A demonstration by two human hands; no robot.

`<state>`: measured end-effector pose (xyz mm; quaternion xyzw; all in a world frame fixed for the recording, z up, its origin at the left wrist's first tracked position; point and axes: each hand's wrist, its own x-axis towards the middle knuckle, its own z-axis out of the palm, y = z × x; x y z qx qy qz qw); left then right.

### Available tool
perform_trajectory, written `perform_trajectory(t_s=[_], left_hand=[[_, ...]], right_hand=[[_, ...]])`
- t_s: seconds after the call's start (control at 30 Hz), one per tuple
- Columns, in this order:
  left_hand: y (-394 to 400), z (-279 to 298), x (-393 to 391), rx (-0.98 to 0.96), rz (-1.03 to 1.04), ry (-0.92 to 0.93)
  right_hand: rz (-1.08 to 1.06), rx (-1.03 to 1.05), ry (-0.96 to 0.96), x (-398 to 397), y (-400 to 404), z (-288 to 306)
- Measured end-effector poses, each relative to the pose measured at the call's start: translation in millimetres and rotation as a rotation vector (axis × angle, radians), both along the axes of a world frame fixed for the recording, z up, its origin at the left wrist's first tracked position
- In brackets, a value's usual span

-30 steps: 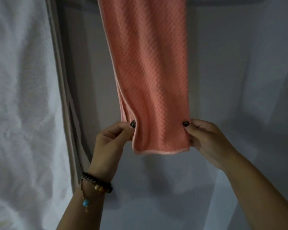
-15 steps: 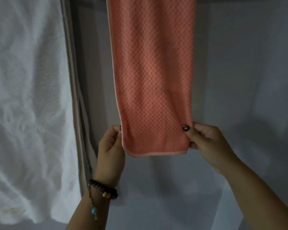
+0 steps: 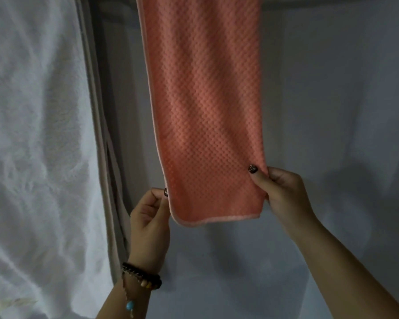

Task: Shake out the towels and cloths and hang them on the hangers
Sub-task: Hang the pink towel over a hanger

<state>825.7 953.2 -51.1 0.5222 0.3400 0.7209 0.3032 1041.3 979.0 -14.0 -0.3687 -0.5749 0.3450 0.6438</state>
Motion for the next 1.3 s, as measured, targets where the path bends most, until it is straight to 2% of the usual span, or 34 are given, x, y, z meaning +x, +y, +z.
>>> perform_trajectory(t_s=[0.2, 0.3, 0.4, 0.57, 0.73, 0.83, 1.0, 1.13, 1.23, 1.3], left_hand=[[-10.2, -3.9, 8.4, 0.021, 0.075, -0.074], [-11.2, -11.5, 8.3, 0.032, -0.003, -0.104], [-12.3, -18.0, 6.5, 0.027, -0.050, -0.238], [-21.4, -7.8, 9.6, 0.039, 0.029, -0.106], [-18.7, -0.9, 19.7, 0.013, 0.042, -0.054], [-14.6, -5.6, 27.0, -0.010, 0.047, -0.093], [-11.5, -7.7, 38.2, -0.003, 0.013, -0.119], [-12.7, -36.2, 36.3, -0.067, 0.098, -0.016], [-24.6, -74.3, 27.2, -0.179, 0.186, 0.173], [-37.8, -99.2, 18.6, -0.273, 0.246, 0.339]], right_hand=[[0.043, -0.010, 0.046, 4.1, -2.1, -1.9], [0.064, -0.003, -0.016, 4.8, -3.7, -6.4], [0.071, -0.006, -0.033, 5.8, -4.2, -9.6], [0.007, -0.012, -0.117, 4.4, -2.0, -8.6], [-0.064, 0.050, -0.131, 1.3, -1.0, -19.6], [-0.075, 0.084, -0.067, 0.8, -1.9, -25.7], [0.064, 0.028, 0.132, -2.3, -2.1, -36.8], [0.140, -0.032, 0.127, -1.3, -1.1, -71.6], [0.249, -0.108, -0.020, 1.0, 0.2, -114.8], [0.341, -0.185, -0.183, -1.0, 0.0, -142.0]])
